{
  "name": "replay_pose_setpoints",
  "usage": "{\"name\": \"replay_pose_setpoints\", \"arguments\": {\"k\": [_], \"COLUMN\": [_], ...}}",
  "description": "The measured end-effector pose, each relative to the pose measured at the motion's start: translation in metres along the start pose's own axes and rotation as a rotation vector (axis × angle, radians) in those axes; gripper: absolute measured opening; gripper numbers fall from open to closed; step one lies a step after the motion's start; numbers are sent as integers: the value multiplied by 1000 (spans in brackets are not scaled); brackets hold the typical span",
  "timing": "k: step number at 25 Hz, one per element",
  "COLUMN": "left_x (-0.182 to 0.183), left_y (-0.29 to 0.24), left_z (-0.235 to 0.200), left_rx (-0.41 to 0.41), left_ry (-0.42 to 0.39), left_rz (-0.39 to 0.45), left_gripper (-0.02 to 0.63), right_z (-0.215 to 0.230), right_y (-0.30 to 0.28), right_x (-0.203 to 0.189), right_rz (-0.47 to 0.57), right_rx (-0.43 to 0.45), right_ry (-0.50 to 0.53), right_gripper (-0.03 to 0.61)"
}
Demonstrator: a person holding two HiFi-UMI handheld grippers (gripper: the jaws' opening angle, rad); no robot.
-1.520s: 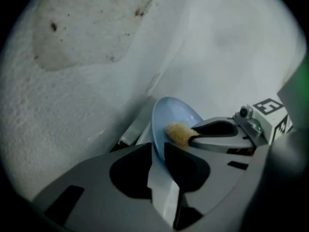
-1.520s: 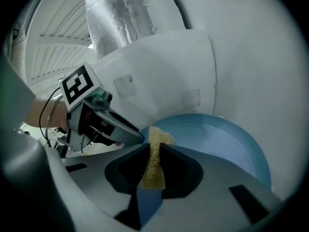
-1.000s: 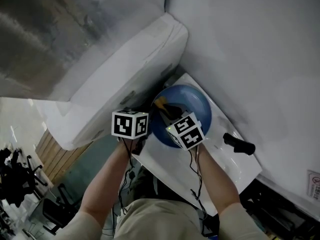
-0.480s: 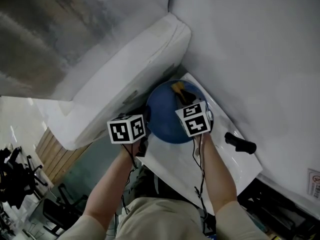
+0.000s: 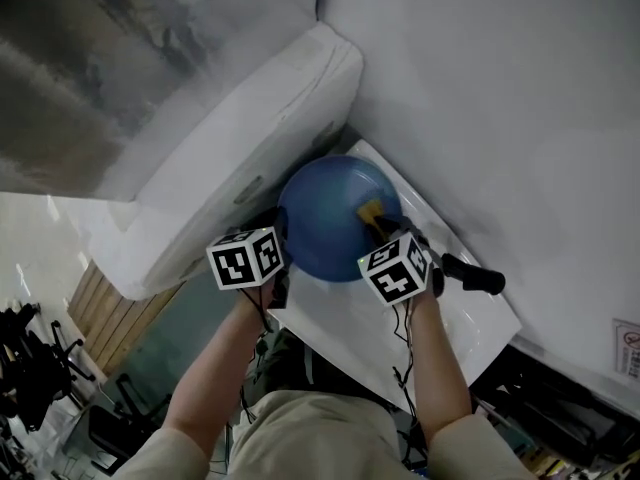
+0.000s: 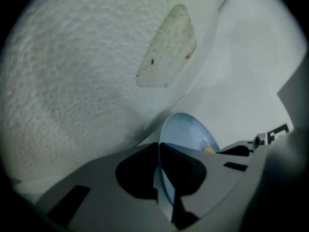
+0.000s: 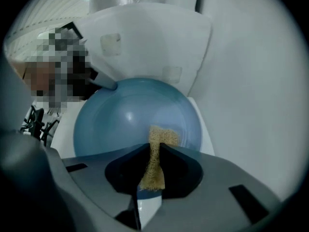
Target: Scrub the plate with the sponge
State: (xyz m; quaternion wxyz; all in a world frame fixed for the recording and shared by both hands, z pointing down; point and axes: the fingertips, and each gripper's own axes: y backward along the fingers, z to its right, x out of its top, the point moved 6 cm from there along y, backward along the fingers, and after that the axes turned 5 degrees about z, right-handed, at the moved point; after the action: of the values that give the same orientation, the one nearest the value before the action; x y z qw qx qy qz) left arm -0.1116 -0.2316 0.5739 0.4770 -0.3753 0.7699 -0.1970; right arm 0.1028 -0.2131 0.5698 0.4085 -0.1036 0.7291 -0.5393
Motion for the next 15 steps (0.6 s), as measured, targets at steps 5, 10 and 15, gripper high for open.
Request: {"name": "replay_pose_setpoints", "arguments": {"k": [5,10,15], "left_x": [-1,-4,-7], "left_y": [1,2,8], "left_z": [-3,-3,-8], "left_rx": [8,-7,-11], "left_ry": [20,56,128], "left_rz": [14,5,0], "left_gripper": [21,23,23], "right_z": [-48,-103,-119], "right_y": [17,12,-14], "right_x": [-9,11,43], "right_rz": [-62,-24,34], "right_rx": [197,415,507], "right_ry": [29,83,53], "right_gripper": [71,71,71]}}
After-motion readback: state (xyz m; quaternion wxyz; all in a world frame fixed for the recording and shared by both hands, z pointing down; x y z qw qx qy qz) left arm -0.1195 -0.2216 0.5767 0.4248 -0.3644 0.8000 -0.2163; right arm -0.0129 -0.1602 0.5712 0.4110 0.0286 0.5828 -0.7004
